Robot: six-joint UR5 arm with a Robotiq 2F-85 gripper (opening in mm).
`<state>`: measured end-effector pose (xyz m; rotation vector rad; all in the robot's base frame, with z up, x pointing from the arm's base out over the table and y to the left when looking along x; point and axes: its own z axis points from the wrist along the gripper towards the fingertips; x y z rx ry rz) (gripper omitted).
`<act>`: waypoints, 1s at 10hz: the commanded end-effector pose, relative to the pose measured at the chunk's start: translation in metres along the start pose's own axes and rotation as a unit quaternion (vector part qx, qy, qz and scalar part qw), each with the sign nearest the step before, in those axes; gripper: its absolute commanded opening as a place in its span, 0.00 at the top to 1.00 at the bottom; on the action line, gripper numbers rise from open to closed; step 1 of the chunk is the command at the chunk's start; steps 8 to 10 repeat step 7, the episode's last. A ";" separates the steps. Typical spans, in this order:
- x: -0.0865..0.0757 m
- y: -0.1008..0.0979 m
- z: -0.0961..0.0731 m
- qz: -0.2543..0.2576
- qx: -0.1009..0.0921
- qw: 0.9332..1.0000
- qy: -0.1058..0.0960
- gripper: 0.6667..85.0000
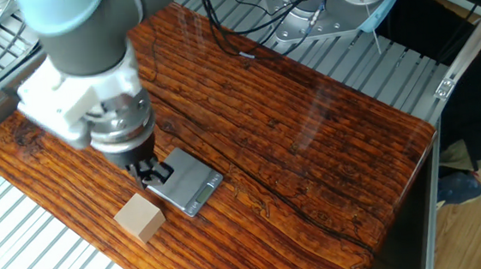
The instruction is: Remove the object from the scale
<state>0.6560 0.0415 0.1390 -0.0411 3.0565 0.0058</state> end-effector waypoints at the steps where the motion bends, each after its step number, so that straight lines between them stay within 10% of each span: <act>1: 0.013 0.007 -0.015 0.028 -0.007 1.000 -0.012 1.00; 10: 0.017 0.012 -0.010 0.039 -0.019 0.999 -0.009 1.00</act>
